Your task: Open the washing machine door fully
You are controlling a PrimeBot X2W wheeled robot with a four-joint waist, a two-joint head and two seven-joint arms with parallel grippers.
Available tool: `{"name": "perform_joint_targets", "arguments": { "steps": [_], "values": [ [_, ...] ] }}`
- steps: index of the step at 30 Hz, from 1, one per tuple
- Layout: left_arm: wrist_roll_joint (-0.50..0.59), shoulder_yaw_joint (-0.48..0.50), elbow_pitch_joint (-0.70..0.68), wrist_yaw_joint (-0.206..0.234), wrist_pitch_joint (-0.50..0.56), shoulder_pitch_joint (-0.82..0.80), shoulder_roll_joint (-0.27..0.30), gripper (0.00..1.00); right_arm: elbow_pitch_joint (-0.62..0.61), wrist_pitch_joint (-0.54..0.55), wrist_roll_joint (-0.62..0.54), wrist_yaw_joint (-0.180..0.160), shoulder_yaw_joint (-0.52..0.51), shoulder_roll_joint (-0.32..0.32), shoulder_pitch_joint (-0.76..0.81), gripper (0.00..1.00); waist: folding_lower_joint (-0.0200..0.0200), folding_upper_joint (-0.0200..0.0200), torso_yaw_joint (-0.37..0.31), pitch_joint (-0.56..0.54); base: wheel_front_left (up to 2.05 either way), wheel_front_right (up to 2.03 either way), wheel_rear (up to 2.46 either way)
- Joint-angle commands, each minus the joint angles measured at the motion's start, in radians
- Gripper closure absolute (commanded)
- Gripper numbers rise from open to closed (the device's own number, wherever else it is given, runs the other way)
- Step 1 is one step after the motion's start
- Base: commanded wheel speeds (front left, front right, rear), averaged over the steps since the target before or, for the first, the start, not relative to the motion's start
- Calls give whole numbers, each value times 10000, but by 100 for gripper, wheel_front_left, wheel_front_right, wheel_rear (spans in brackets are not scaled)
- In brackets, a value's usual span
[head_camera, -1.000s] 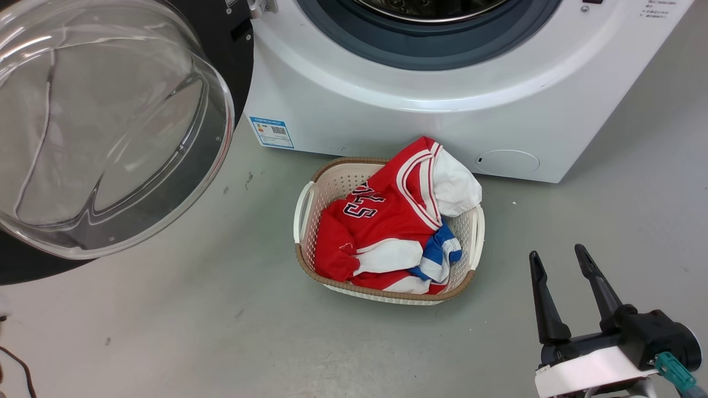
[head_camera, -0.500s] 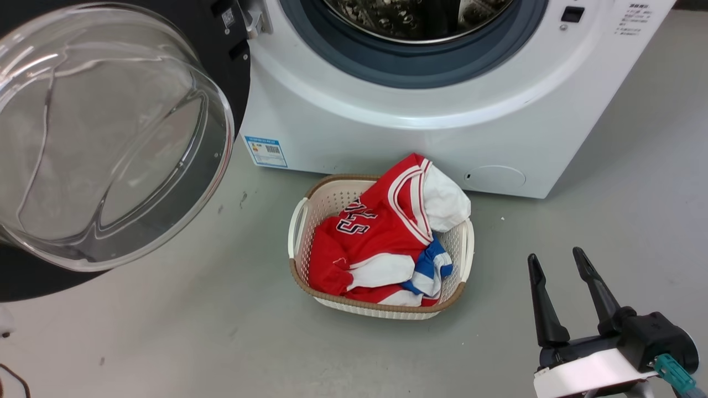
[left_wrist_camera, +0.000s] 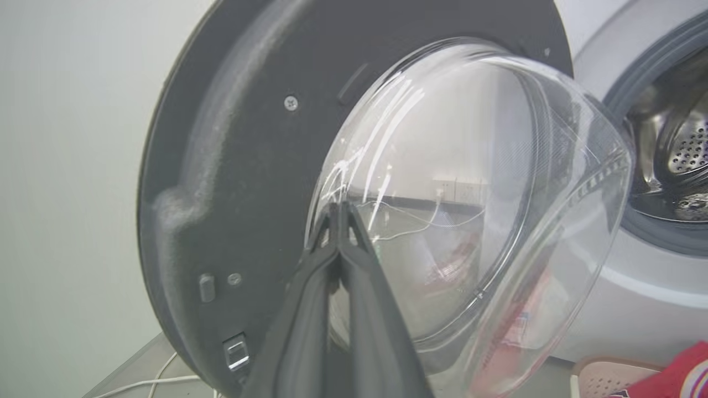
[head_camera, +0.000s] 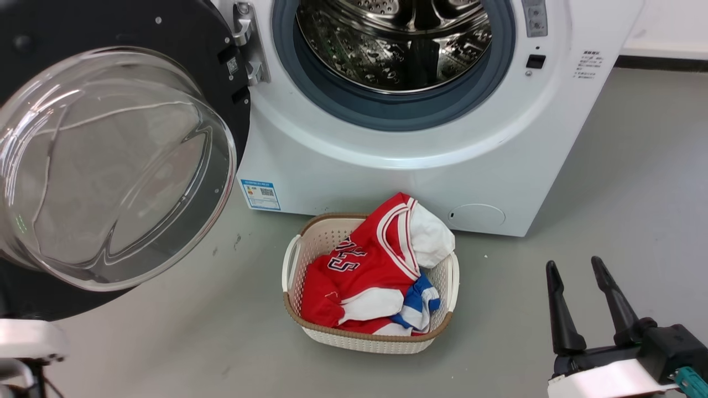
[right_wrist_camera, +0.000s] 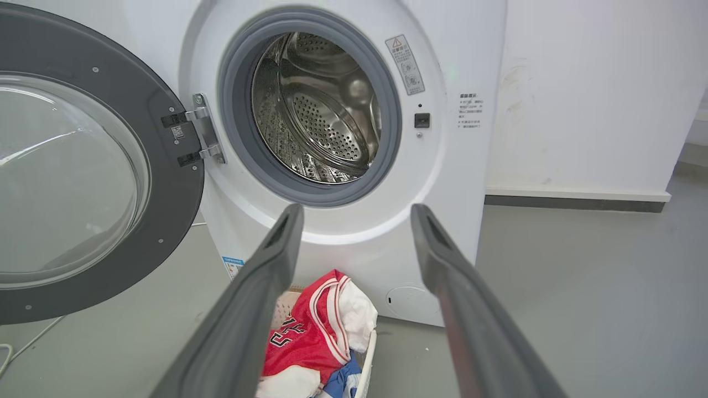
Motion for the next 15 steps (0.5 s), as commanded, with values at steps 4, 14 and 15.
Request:
{"name": "perform_joint_targets", "arguments": {
  "steps": [4, 14, 15],
  "values": [
    [413, -734, -1202, -38, 22, 665, -746, 100, -369, -19, 56, -3, -172, 25, 186, 0, 0, 0, -151, -359, 0, 0, 0],
    [845, -2397, -2797, 37, 22, 1702, -1987, 100, -717, -18, 157, -3, -150, 25, 510, 0, 0, 0, -681, -711, 0, 0, 0],
    [802, -2495, -2877, 36, 22, 1805, -2043, 100, -727, -18, 146, -3, -134, 25, 515, 0, 0, 0, -762, -721, 0, 0, 0]
  ]
}}
